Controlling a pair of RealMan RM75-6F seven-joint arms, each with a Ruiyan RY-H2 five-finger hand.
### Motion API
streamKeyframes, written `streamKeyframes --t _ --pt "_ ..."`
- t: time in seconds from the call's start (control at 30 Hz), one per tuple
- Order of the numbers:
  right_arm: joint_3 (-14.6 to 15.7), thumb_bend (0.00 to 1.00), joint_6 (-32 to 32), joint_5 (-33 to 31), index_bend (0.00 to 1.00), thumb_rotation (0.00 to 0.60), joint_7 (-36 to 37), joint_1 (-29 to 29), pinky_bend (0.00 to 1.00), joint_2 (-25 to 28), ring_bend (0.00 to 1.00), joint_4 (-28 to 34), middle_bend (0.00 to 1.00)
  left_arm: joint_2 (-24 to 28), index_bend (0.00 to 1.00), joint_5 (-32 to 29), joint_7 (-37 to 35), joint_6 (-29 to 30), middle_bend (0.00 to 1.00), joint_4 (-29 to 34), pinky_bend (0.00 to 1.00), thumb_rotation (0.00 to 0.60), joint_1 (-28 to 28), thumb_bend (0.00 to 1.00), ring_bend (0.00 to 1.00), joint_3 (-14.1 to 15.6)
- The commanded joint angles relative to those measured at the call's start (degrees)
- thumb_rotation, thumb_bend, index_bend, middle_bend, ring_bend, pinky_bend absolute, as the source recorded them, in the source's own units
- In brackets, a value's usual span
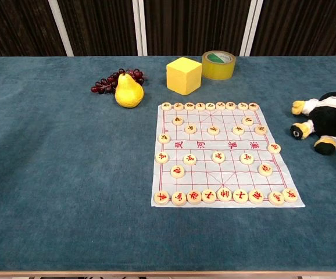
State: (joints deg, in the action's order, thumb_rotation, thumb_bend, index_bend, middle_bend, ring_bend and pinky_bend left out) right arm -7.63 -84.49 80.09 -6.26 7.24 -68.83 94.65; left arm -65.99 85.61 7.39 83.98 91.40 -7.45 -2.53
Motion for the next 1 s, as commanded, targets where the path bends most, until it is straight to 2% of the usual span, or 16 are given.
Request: streamKeyframes --t 0.03,0.77,1.0 --pt "0.0 0.27 0.1 -0.1 0.0 0.6 0.0 0.0 0.0 0.0 0.0 0.0 0.0 0.0 0.0 0.0 -0.1 -0.1 0.0 0.0 0.0 0.6 0.0 0.0 0.0 0.0" --pt "0.0 0.27 0.8 -1.1 0.0 0.6 -2.2 0.0 0.0 1.2 0.0 3.0 0.0 0.4 0.0 0.5 -0.7 -0.8 0.0 0.2 0.0 0.6 -0.3 0.0 0.0 0.4" --pt "-1.3 0.27 0.6 -1.5 0.0 0.6 -3.9 0.8 0.0 2.0 0.01 6.2 0.01 0.3 0.0 0.5 -0.2 -1.2 0.0 0.1 0.0 0.6 -0.5 0.0 0.0 0.5"
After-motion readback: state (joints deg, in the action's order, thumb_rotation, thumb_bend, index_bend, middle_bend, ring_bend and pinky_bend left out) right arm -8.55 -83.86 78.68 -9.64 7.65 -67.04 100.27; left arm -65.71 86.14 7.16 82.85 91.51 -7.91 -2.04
